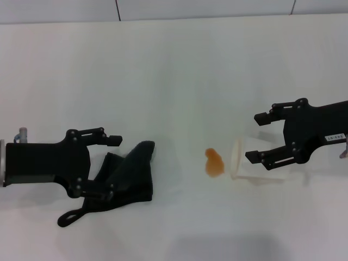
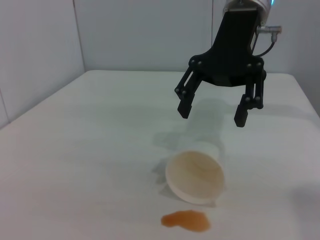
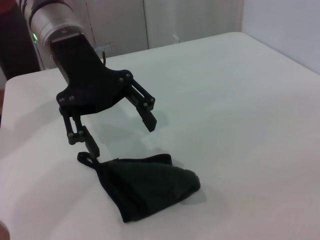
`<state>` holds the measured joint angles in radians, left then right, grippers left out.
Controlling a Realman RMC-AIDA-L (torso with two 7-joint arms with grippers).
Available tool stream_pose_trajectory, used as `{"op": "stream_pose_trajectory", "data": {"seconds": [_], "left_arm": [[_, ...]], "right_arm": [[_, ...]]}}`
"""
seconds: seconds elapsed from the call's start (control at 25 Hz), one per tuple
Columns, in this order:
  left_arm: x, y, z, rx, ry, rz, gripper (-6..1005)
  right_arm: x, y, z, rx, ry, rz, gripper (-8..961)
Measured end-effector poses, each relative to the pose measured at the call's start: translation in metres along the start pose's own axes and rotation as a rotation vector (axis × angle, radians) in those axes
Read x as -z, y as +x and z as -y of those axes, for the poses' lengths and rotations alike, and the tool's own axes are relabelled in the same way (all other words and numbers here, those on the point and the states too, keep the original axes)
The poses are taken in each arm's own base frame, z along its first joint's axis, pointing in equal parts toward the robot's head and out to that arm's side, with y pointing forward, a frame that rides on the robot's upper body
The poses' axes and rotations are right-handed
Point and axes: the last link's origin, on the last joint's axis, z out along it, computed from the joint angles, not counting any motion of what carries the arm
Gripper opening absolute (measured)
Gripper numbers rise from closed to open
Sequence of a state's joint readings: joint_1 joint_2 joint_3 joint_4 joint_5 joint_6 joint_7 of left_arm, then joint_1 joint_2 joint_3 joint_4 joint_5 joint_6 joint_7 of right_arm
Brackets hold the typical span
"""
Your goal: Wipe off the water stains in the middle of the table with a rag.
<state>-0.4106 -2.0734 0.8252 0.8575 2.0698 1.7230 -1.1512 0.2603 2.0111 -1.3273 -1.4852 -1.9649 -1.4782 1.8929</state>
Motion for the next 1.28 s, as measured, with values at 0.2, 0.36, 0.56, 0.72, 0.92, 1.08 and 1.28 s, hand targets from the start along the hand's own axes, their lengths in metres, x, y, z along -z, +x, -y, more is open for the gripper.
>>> {"op": "stream_pose_trajectory", "data": {"seconds": [0.2, 0.36, 0.56, 0.72, 0.92, 1.08, 1.28], "left_arm": [[-0.001, 0.001, 0.001, -0.002, -0.001, -0.001, 876], [-0.001, 0.001, 0.001, -0.004, 0.0, -0.001, 876], [-0.001, 0.001, 0.001, -0.004, 0.0, -0.001, 875], [-0.001, 0.001, 0.001, -0.002, 0.0, -0.001, 875], [-0.001, 0.0, 0.001, -0.001, 0.004, 0.0, 875], [-0.001, -0.001, 0.001, 0.0, 0.007, 0.001, 875], [-0.001, -0.001, 0.002, -0.002, 0.011, 0.003, 875]], "right_arm": [[-0.001, 0.0, 0.0, 0.001, -0.001, -0.001, 840], [-0.001, 0.0, 0.0, 0.002, -0.001, -0.003, 840], [0.0, -0.003, 0.001, 0.004, 0.002, -0.005, 839], [-0.001, -0.006, 0.004, -0.007, 0.012, -0.043, 839], [-0.003, -0.015, 0.009, -0.021, 0.041, -0.122, 839], [-0.001, -0.025, 0.009, -0.045, 0.044, -0.186, 839], [0.001, -0.038, 0.01, -0.075, 0.045, -0.287, 838]]}}
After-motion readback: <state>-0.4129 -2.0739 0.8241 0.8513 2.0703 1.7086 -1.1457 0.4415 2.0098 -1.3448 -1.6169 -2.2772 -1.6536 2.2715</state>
